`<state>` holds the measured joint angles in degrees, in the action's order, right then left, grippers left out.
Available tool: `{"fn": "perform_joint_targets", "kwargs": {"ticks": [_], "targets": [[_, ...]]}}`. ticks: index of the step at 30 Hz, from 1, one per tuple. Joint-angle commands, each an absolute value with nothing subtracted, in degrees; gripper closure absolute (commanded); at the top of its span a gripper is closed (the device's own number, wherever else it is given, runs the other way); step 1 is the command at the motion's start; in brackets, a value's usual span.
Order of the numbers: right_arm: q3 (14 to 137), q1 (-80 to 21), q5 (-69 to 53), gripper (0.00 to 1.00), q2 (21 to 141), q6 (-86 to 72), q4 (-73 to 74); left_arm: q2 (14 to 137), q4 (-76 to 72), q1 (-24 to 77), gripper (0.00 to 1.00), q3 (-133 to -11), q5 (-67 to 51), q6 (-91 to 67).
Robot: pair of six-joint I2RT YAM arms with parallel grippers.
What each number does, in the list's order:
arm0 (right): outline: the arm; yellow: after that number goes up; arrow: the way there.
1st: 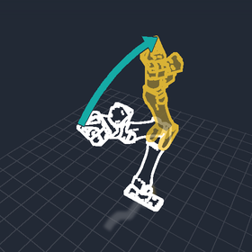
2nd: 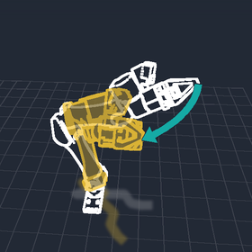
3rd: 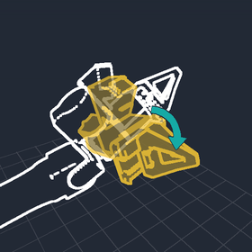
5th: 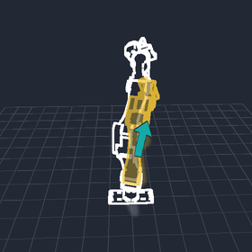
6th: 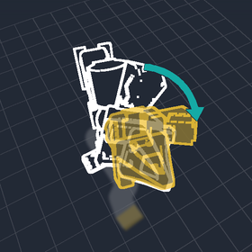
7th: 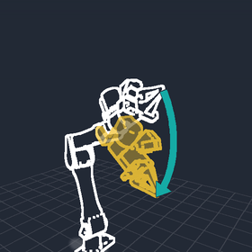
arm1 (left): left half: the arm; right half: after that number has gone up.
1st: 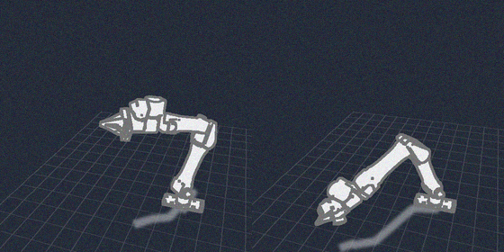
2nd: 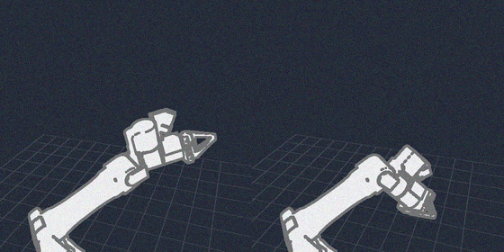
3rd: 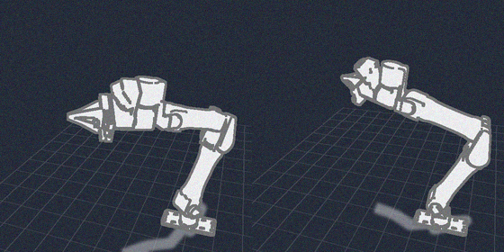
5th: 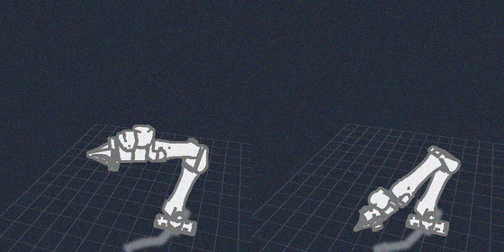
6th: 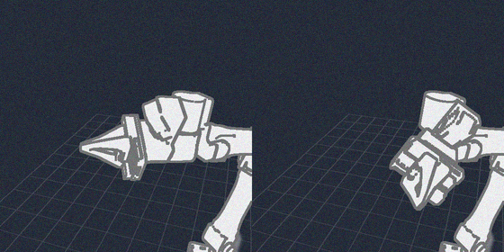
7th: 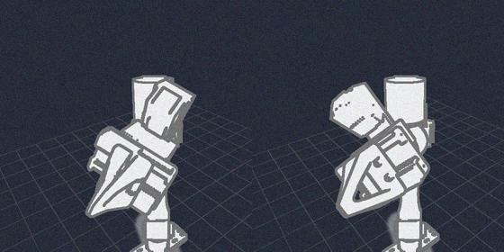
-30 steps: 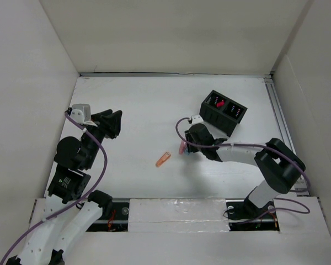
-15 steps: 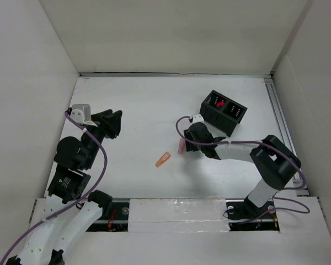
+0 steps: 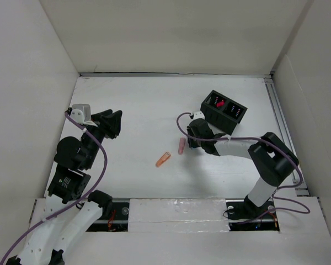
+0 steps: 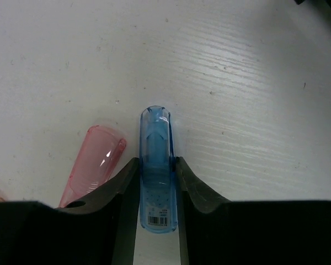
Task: Organize the desk
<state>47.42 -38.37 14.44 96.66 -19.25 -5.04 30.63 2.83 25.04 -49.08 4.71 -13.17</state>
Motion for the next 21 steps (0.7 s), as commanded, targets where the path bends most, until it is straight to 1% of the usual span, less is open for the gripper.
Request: {"fn": "perform_joint_targets", "kwargs": {"ticks": [1,6,9,14,16,21], "targets": [[49.04,-38.06,14.85,0.91,93.0,-18.46,-6.06,30.5,0.35,25.22,0.63,-48.6,3.69,-13.45],[51.32,-36.75,18.01,0.9,80.01,-16.09,-8.7,30.76,0.35,25.22,0.63,-48.6,3.43,-13.54],[53.87,-34.55,22.75,0.9,75.6,-14.07,-10.19,30.41,0.35,25.22,0.63,-48.6,3.34,-13.54],[54.22,-27.36,33.82,0.91,74.26,-10.29,-16.7,30.15,0.35,25.22,0.63,-48.52,3.78,-13.45],[54.75,-26.2,34.71,0.91,74.96,-9.93,-16.96,30.32,0.44,25.22,0.63,-48.43,3.87,-13.45],[55.54,-18.64,34.45,0.89,77.86,-10.8,-17.58,30.5,0.44,25.22,0.63,-48.52,3.34,-13.54]]}}
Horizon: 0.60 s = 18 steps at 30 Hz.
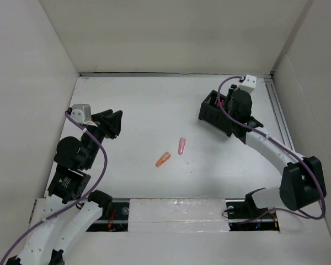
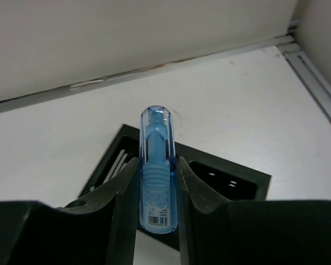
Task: Organize the desk
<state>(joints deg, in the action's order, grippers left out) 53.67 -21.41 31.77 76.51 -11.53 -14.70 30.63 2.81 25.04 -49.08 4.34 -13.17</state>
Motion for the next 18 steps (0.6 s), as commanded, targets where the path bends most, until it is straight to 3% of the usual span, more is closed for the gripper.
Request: {"fn": "perform_joint_targets", "kwargs": {"ticks": [1,13,18], "targets": [[55.98,-17.85,34.28,0.89,78.57,-10.98,-17.4,30.67,0.35,25.22,0.63,-48.52,3.43,-13.54],[56.96,-13.71,32.17,0.84,84.81,-14.41,-14.41,30.94,0.35,25.22,0.63,-48.52,3.43,-13.62],[55.55,-14.41,33.3,0.66,85.34,-15.91,-14.32,31.03,0.35,25.22,0.63,-48.52,3.25,-13.62]]}}
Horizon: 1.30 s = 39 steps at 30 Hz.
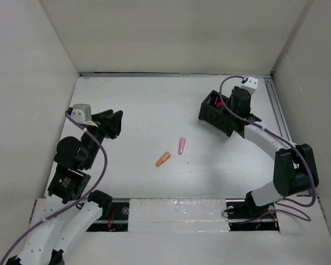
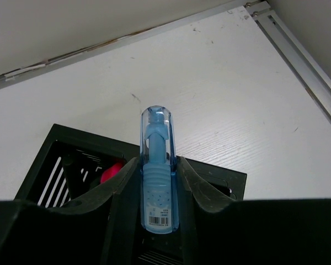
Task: Organize the desk
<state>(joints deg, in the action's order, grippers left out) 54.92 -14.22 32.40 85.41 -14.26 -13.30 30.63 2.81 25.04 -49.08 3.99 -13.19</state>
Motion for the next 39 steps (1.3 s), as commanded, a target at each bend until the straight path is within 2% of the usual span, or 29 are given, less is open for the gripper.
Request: {"fn": "perform_joint_targets", "kwargs": {"ticks": [1,4,6,9,11,12,14,15,17,20,21,22,27,39], "targets": [[55.37,-14.94,33.22,0.64,84.99,-16.0,-14.67,31.03,0.35,25.22,0.63,-48.52,3.34,-13.62],[55.46,-14.94,32.61,0.57,84.29,-15.91,-14.5,30.76,0.44,25.22,0.63,-48.6,3.25,-13.62],[55.28,-15.56,32.7,0.49,83.68,-15.73,-14.41,30.67,0.35,25.22,0.63,-48.52,3.51,-13.62],[55.02,-16.61,32.34,0.45,82.45,-15.91,-14.06,30.67,0.35,25.22,0.63,-48.52,3.34,-13.62],[54.23,-18.27,32.78,0.46,80.7,-15.91,-13.8,30.67,0.35,25.22,0.63,-48.43,3.34,-13.62],[53.88,-18.28,33.04,0.5,80.16,-16.0,-13.62,30.76,0.44,25.22,0.63,-48.51,3.43,-13.71],[52.39,-19.77,31.74,0.67,78.76,-16.43,-13.71,30.94,0.35,25.22,0.63,-48.6,3.08,-13.62],[51.95,-21.34,30.86,0.84,77.62,-16.78,-13.45,30.85,0.44,25.22,0.63,-48.6,2.9,-13.62],[50.81,-23.46,27.09,1.0,76.64,-17.14,-12.75,30.94,0.44,25.22,0.63,-48.51,2.9,-13.62],[49.4,-30.04,22.95,1.0,76.81,-17.14,-12.04,30.94,0.35,25.22,0.63,-48.6,3.34,-13.71],[49.22,-31.62,22.42,0.96,77.43,-17.14,-10.13,30.85,0.44,25.22,0.63,-48.52,3.25,-13.62],[49.31,-34.51,21.19,0.81,79.52,-17.05,-9.15,30.68,0.44,25.22,0.63,-48.43,3.43,-13.62],[52.12,-40.42,19.69,0.29,86.91,-16.26,-2.21,30.85,0.44,25.22,0.63,-48.6,2.9,-13.71],[52.29,-42.19,11.25,0.29,96.85,-19.25,-3.96,30.85,0.44,25.22,0.63,-48.52,3.43,-13.62]]}}
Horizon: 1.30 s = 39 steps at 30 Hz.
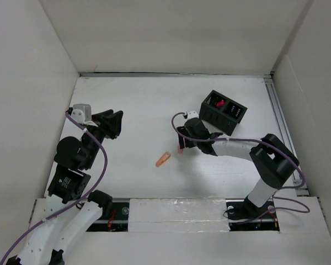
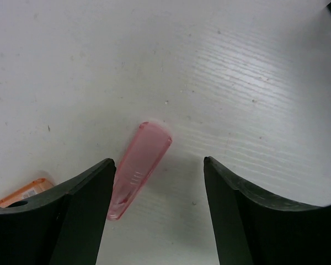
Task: Organize the desk
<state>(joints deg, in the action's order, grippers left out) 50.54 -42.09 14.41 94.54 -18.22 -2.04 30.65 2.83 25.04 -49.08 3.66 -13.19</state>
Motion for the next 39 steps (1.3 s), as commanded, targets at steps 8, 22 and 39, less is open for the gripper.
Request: {"fn": "perform_joint_targets", "kwargs": {"ticks": [8,22,39], "targets": [[53.96,-42.19,8.96,0.36,101.16,-20.83,-7.03,30.67,0.35,25.22,0.63,-48.52,3.87,-13.54],[54.67,-41.66,12.66,0.76,101.34,-20.04,-6.5,30.5,0.35,25.22,0.63,-48.6,3.34,-13.54],[56.16,-20.68,10.55,0.8,78.05,-19.25,-10.98,30.59,0.35,25.22,0.63,-48.52,3.34,-13.71]]}}
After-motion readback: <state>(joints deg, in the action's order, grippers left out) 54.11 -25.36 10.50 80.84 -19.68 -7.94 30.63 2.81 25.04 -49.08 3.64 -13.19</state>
